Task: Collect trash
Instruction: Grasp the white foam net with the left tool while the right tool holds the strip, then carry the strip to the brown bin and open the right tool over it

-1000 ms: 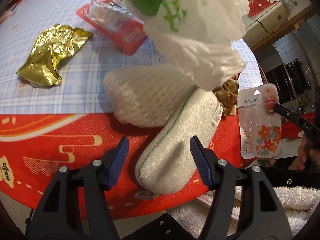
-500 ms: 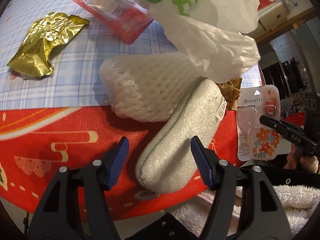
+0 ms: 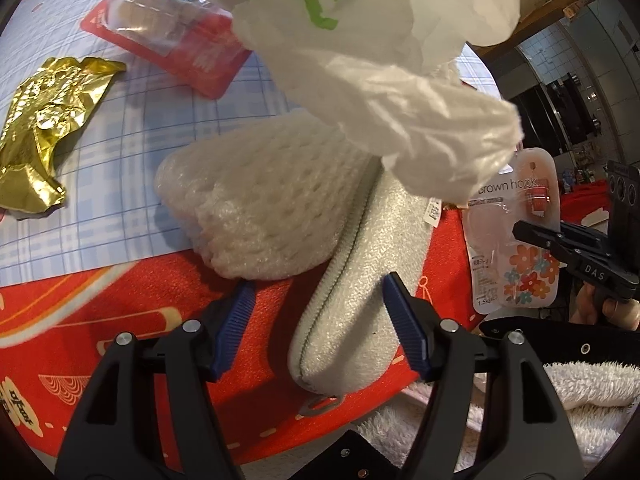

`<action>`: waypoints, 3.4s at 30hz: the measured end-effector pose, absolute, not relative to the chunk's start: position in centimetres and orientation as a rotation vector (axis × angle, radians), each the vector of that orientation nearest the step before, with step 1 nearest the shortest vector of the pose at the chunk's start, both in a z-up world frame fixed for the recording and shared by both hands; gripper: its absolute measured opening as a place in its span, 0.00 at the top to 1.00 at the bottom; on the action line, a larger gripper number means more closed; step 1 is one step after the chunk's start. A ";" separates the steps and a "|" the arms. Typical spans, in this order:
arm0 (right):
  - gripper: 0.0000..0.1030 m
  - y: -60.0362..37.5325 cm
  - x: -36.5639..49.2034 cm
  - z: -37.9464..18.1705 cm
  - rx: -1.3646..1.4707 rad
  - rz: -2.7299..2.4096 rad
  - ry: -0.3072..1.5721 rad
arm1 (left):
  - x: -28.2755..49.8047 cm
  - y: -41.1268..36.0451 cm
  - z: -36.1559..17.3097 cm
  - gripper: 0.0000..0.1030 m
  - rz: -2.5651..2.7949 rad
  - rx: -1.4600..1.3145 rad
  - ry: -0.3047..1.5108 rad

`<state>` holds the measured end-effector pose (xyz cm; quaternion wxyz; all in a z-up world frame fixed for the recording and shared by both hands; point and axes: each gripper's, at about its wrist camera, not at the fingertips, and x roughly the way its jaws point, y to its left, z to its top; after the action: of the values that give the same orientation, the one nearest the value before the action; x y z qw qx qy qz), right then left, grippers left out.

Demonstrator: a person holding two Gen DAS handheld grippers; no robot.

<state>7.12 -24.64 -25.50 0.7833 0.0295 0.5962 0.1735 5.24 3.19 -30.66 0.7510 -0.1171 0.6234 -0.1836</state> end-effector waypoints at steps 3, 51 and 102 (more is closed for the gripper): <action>0.89 -24.7 7.1 -25.6 0.074 0.366 1.286 | 5.8 1.8 -30.9 0.35 -0.424 -0.256 1.368; 0.89 -25.4 2.5 -18.3 0.150 0.029 1.078 | 8.2 -5.1 -19.3 0.91 -0.895 -0.012 0.935; 0.11 -61.8 22.3 -12.2 0.147 -0.123 0.787 | 20.8 -27.5 -11.9 0.91 -0.573 -0.179 0.797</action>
<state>22.25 -61.75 -12.20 0.9192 0.0716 0.3826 -0.0600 20.79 -27.53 -11.86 0.8781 -0.0861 0.3820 -0.2748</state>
